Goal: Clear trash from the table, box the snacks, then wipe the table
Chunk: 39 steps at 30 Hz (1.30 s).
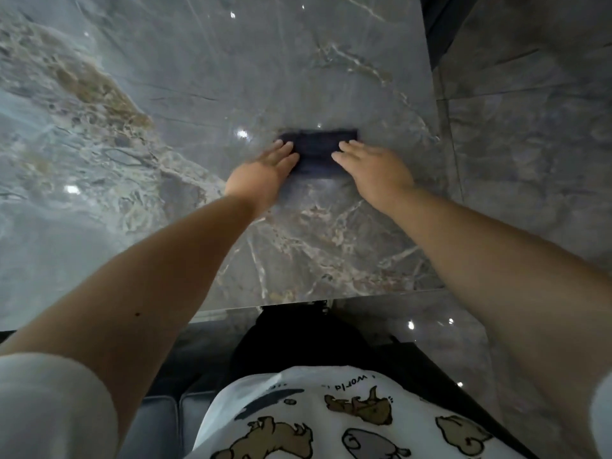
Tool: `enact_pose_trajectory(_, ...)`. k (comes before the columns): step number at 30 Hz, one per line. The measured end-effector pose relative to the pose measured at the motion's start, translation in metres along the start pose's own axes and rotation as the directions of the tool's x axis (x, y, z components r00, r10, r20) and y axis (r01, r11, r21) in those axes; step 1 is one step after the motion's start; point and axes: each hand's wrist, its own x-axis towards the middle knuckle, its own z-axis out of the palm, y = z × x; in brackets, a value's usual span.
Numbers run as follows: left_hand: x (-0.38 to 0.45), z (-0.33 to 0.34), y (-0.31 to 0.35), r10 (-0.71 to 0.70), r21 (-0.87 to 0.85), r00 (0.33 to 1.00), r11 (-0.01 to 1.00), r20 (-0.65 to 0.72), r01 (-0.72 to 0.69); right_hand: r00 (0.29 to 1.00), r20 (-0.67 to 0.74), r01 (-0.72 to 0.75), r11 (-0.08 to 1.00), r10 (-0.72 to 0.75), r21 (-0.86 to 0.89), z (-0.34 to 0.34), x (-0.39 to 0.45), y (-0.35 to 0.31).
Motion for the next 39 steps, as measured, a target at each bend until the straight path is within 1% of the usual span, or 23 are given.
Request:
enact_pose_trajectory(2,-0.027,0.017,0.003,0.067,0.012,0.998,0.998,0.007,-0.067,1.0,-0.005,0.023,0.999,-0.023,-0.023,0.015,-0.026,-0.005)
enact_pose_trajectory(4,-0.055,0.026,0.01,0.114,0.065,0.994,0.991,0.006,-0.114,0.999,-0.01,0.033,0.996,-0.034,-0.078,0.025,-0.056,-0.013)
enact_pose_trajectory(6,-0.077,0.033,0.017,0.139,0.114,0.989,0.983,0.052,-0.145,0.999,0.017,0.047,0.993,-0.046,-0.109,0.032,-0.084,-0.022)
enact_pose_trajectory(8,-0.09,0.038,0.024,0.145,0.16,0.984,0.974,0.1,-0.159,0.998,0.048,0.051,0.992,-0.046,-0.116,0.036,-0.104,-0.031)
enact_pose_trajectory(10,-0.096,0.039,0.029,0.122,0.178,0.985,0.974,0.121,-0.143,0.997,0.072,0.039,0.991,-0.03,-0.129,0.037,-0.109,-0.037)
enact_pose_trajectory(15,-0.093,0.027,0.034,0.104,0.16,0.985,0.979,0.136,-0.126,0.991,0.136,0.011,0.988,0.01,-0.153,0.024,-0.104,-0.041)
enact_pose_trajectory(17,-0.096,0.02,0.031,0.078,0.144,0.99,0.985,0.12,-0.095,0.994,0.104,-0.02,0.991,0.034,-0.136,0.017,-0.103,-0.041)
enact_pose_trajectory(19,-0.104,0.014,0.027,0.025,0.118,0.997,0.992,0.076,-0.034,0.998,0.029,-0.044,0.994,0.047,-0.098,0.009,-0.102,-0.044)
enact_pose_trajectory(23,-0.132,0.005,0.009,-0.125,0.088,0.992,0.988,-0.009,0.125,0.996,-0.086,-0.038,0.996,0.031,-0.081,-0.006,-0.093,-0.064)
enact_pose_trajectory(27,-0.158,-0.003,-0.021,-0.272,0.047,0.962,0.961,-0.037,0.273,0.99,-0.138,-0.043,0.997,0.034,-0.065,-0.019,-0.071,-0.1)
enact_pose_trajectory(30,-0.175,-0.01,-0.05,-0.347,0.028,0.935,0.936,-0.075,0.35,0.989,-0.144,-0.026,0.998,0.017,-0.06,-0.025,-0.051,-0.134)
enact_pose_trajectory(33,-0.193,-0.018,-0.083,-0.384,0.013,0.915,0.921,-0.121,0.388,0.991,-0.132,-0.003,0.998,-0.005,-0.063,-0.025,-0.031,-0.174)
enact_pose_trajectory(36,-0.217,-0.026,-0.122,-0.376,-0.002,0.913,0.925,-0.157,0.38,0.99,-0.143,-0.004,0.999,-0.003,-0.053,-0.019,-0.009,-0.218)
enact_pose_trajectory(38,-0.235,-0.03,-0.151,-0.363,0.002,0.917,0.93,-0.165,0.369,0.988,-0.15,-0.036,0.998,0.029,-0.045,-0.013,0.005,-0.249)
enact_pose_trajectory(39,-0.245,-0.03,-0.167,-0.343,0.031,0.925,0.935,-0.164,0.352,0.988,-0.152,-0.044,0.998,0.037,-0.042,-0.009,0.013,-0.267)
